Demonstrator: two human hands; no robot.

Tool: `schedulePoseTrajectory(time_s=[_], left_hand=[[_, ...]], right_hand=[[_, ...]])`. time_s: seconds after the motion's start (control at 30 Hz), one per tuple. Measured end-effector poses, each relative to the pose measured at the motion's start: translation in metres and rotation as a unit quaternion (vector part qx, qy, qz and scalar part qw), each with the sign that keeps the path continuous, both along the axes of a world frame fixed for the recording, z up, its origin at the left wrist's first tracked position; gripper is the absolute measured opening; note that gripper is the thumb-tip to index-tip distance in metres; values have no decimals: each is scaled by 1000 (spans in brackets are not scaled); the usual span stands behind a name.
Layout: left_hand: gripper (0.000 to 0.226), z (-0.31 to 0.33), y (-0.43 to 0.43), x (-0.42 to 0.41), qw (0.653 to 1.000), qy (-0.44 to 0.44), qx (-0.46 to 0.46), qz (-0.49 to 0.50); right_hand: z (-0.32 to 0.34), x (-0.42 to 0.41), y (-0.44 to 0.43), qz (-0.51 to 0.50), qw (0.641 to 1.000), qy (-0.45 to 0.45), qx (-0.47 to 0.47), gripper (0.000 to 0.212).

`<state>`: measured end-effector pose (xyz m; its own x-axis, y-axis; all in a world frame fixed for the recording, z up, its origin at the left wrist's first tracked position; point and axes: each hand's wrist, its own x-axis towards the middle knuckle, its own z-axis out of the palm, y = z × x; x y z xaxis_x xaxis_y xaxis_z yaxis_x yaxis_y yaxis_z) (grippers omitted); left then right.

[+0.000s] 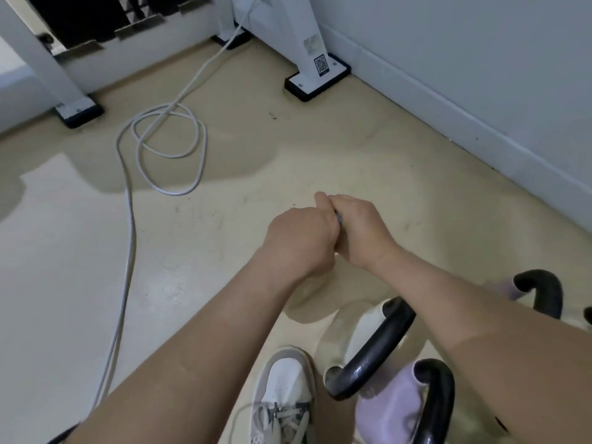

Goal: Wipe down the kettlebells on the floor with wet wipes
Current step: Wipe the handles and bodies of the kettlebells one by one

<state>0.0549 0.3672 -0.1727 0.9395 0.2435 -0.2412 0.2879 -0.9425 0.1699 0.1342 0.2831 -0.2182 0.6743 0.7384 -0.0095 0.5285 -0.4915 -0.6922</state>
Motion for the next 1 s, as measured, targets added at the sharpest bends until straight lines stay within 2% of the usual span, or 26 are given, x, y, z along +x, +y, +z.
schedulePoseTrajectory(time_s=[0.03, 0.1, 0.13, 0.27, 0.37, 0.43, 0.53, 0.57, 0.63, 0.7, 0.77, 0.8, 0.83, 0.9, 1.0], left_hand=[[38, 1, 1, 7, 1000, 13, 8, -8], [45, 3, -4, 18, 998, 27, 54, -27], [46, 3, -9, 22, 995, 34, 84, -37], [37, 1, -26, 35, 987, 56, 135, -67], [42, 0, -20, 26, 989, -4, 132, -66], [38, -4, -15, 9, 990, -56, 125, -27], [21, -13, -9, -18, 988, -101, 107, 49], [22, -16, -7, -25, 986, -110, 109, 65], [13, -15, -2, -37, 982, -124, 108, 97], [16, -15, 5, -51, 982, -108, 81, 131], [23, -19, 10, -69, 978, -112, 41, 169], [25, -25, 13, -78, 973, -137, 8, 184], [25, -30, 16, -87, 964, -173, -37, 197], [24, -45, 14, -100, 941, -219, -135, 219], [32, -61, -1, -105, 855, -316, -265, 316]], right_hand=[[-3, 0, 1, -57, 992, 104, 47, 51], [-3, -6, 3, -162, 958, 213, 102, 46], [-8, -7, 1, -202, 930, 272, 143, 43], [-20, -14, 7, -256, 896, 332, 147, 22], [-29, -23, 13, -277, 914, 275, 108, 39], [-28, -24, 17, -293, 914, 272, 66, 40], [-21, -28, 15, -388, 850, 344, 94, 45], [-19, -30, 11, -367, 870, 317, 89, 40], [-13, -33, 8, -277, 952, 119, 58, 19], [-4, -36, 6, -89, 993, -58, 42, 12], [13, -43, 16, 63, 981, -182, 19, 18], [22, -49, 23, 124, 962, -240, -35, 21], [29, -57, 30, 171, 943, -270, -92, 22], [28, -70, 38, 203, 917, -319, -129, 21], [19, -65, 28, 210, 913, -344, -67, 23]])
